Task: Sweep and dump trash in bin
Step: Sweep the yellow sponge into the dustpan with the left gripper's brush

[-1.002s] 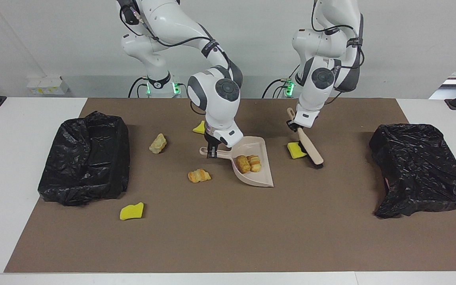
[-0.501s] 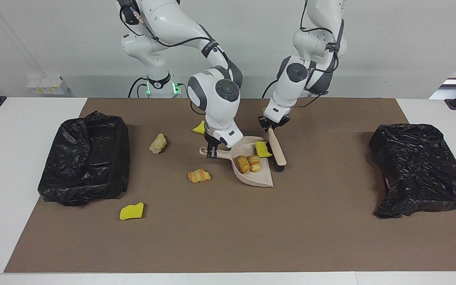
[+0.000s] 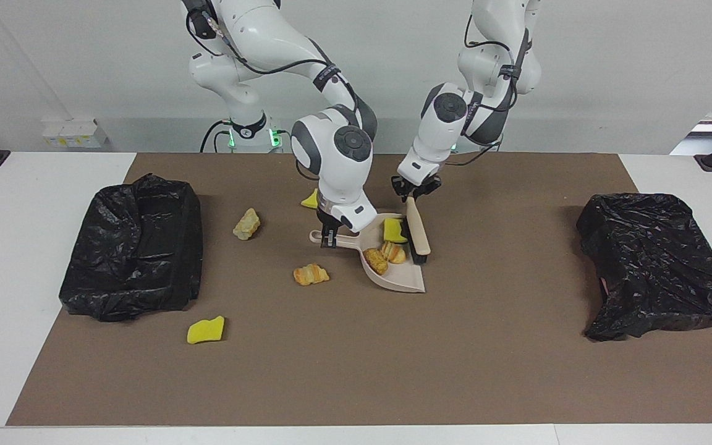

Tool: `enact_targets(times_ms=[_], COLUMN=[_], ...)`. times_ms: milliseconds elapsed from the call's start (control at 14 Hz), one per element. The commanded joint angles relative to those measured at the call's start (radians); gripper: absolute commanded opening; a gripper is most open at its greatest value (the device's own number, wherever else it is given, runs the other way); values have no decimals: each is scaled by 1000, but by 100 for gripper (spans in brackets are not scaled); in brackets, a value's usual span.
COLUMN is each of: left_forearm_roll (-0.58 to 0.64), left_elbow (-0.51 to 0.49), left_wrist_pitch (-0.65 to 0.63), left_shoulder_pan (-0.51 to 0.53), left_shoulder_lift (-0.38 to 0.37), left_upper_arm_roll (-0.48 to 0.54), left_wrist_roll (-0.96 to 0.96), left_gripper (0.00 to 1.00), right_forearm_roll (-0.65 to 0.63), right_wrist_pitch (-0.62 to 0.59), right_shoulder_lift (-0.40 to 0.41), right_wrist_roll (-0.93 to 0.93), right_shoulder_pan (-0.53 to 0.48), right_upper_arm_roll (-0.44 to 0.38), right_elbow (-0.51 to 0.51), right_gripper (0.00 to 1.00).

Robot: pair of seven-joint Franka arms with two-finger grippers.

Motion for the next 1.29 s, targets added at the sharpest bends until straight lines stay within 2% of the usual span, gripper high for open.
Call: enact_targets(times_ms=[0, 215, 1002, 1216], left_forearm_roll=[12, 62, 78, 78], left_elbow=[5, -1, -20, -23], left_wrist_pitch=[-12, -12, -17, -17], left_shoulder_pan=[82, 121, 82, 82], left_shoulder_lift=[10, 12, -5, -7], left_upper_arm_roll=[-1, -1, -4, -4], left_wrist_roll=[22, 18, 3, 3], left_gripper=[0, 0, 0, 0], right_forearm_roll=[-5, -7, -1, -1], right_wrist_pitch=[36, 36, 80, 108], right_shoulder_lift=[0, -1, 3, -9], right_wrist_roll=[36, 33, 40, 20], right_shoulder_pan=[-16, -15, -15, -73], right_upper_arm_roll=[9, 9, 9, 14], right_elbow=[-13, -13, -13, -13], right_gripper=[0, 0, 0, 0])
